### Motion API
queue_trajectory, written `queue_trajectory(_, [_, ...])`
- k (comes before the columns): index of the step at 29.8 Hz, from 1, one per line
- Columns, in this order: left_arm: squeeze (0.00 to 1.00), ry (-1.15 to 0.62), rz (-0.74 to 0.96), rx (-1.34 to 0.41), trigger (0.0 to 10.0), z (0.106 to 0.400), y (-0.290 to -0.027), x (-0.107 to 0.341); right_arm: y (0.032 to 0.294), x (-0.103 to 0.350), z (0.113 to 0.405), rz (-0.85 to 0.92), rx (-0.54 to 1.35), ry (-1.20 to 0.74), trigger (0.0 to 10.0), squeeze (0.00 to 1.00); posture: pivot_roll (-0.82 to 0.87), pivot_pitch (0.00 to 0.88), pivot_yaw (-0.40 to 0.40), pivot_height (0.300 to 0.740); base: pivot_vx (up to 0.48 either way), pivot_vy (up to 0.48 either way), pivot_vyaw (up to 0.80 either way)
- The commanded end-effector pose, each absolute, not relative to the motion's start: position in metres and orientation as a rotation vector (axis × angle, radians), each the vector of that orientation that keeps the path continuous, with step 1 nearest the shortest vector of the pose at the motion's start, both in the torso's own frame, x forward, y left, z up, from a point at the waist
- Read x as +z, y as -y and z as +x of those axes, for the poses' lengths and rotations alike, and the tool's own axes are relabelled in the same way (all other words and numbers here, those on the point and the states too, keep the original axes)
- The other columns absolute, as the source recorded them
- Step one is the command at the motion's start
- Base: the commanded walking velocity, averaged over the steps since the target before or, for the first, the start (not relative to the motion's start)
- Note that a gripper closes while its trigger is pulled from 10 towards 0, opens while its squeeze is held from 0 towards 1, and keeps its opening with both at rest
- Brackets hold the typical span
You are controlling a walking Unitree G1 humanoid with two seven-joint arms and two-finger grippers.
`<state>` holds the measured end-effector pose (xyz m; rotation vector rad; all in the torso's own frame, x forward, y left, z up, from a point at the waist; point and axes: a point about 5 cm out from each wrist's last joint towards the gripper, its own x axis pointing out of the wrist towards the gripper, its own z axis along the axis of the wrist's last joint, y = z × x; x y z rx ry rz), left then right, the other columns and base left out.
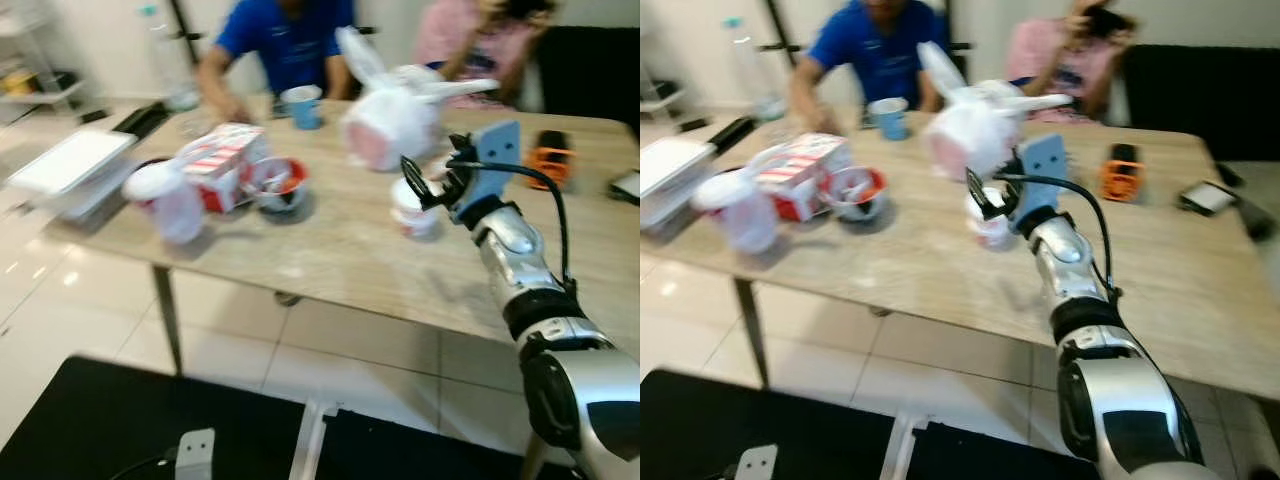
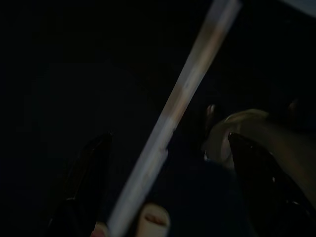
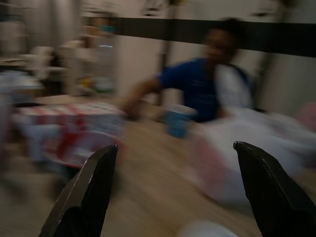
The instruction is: Restocking fridge
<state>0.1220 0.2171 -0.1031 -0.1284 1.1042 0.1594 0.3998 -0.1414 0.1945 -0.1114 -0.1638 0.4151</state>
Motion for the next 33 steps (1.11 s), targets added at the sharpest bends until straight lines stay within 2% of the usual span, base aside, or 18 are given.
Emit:
queue_trajectory(1, [0.00, -1.098, -0.134, 0.175, 10.0, 0.123, -0.219, -0.102, 0.136, 0.195, 0.401, -0.125, 0.429, 0.152, 10.0, 0.00, -0.06, 0.000, 0.026, 0.740, 0.000, 0.000, 0.77])
queue_trajectory(4, [0.00, -1.097, -0.136, 0.178, 10.0, 0.123, -0.220, -0.102, 0.132, 0.197, 0.402, -0.131, 0.416, 0.158, 10.0, 0.00, -0.05, 0.000, 0.025, 0.740, 0.000, 0.000, 0.77])
queue_trajectory(11, [0.00, -1.091, -0.156, 0.168, 10.0, 0.124, -0.218, -0.102, 0.126, 0.194, 0.403, -0.173, 0.395, 0.128, 10.0, 0.00, -0.05, 0.000, 0.025, 0.740, 0.000, 0.000, 0.00])
queue_trajectory(18, [0.00, -1.094, -0.163, 0.163, 10.0, 0.124, -0.216, -0.103, 0.133, 0.187, 0.404, -0.282, 0.354, 0.068, 10.0, 0.00, -0.06, 0.000, 0.025, 0.740, 0.000, -0.452, 0.00])
queue_trajectory(21, [0.00, -1.092, -0.166, 0.168, 10.0, 0.124, -0.217, -0.103, 0.136, 0.185, 0.404, -0.302, 0.353, 0.054, 10.0, 0.00, -0.06, 0.000, 0.028, 0.740, 0.000, 0.000, 0.00])
queue_trajectory(27, [0.00, -1.100, -0.153, 0.163, 10.0, 0.121, -0.217, -0.103, 0.148, 0.163, 0.399, -0.467, 0.401, -0.085, 10.0, 0.00, -0.08, 0.000, 0.034, 0.740, 0.000, 0.000, 0.00])
queue_trajectory(33, [0.00, -1.099, -0.133, 0.136, 10.0, 0.124, -0.216, -0.102, 0.133, 0.129, 0.389, -0.485, 0.424, -0.231, 10.0, 0.00, -0.09, 0.000, 0.027, 0.740, 0.000, 0.000, 0.00])
